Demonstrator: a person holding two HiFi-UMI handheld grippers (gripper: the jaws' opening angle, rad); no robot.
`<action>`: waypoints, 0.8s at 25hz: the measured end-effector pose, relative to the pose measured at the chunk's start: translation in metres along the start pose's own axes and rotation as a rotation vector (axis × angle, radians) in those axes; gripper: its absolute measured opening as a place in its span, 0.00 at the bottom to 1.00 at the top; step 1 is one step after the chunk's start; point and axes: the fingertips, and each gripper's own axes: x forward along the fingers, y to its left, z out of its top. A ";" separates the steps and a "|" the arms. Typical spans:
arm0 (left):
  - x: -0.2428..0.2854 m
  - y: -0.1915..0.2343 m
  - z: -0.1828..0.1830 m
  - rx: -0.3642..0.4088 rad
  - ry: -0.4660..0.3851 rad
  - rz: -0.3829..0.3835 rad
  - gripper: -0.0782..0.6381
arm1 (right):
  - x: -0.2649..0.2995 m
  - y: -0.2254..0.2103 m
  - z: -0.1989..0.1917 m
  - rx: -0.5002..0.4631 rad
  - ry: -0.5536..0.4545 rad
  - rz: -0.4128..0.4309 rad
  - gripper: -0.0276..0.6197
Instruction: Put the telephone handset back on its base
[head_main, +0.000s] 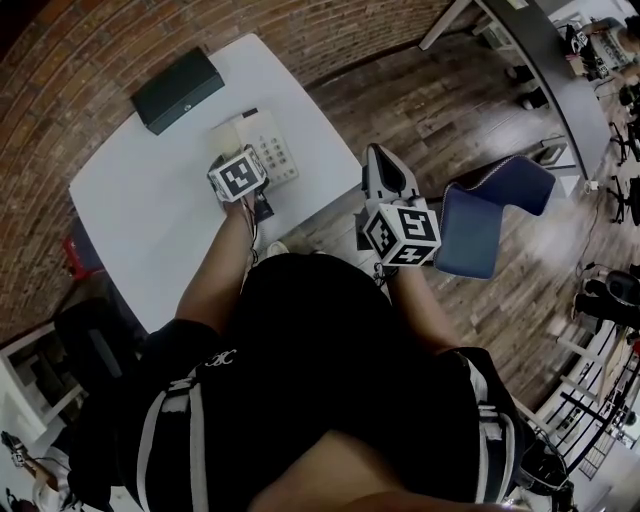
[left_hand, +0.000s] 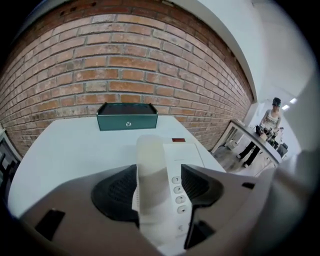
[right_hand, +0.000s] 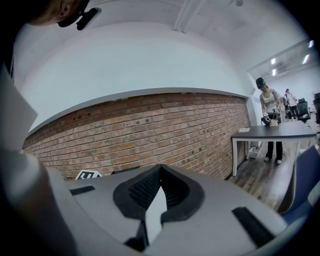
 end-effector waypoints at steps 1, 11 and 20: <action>-0.004 0.000 0.007 0.001 -0.043 -0.001 0.48 | -0.001 0.002 0.000 -0.001 -0.001 0.006 0.04; -0.073 -0.003 0.045 0.089 -0.303 -0.066 0.11 | -0.004 0.029 0.015 0.029 -0.112 0.119 0.04; -0.169 -0.024 0.082 0.190 -0.515 -0.165 0.11 | 0.007 0.061 0.017 -0.028 -0.122 0.188 0.04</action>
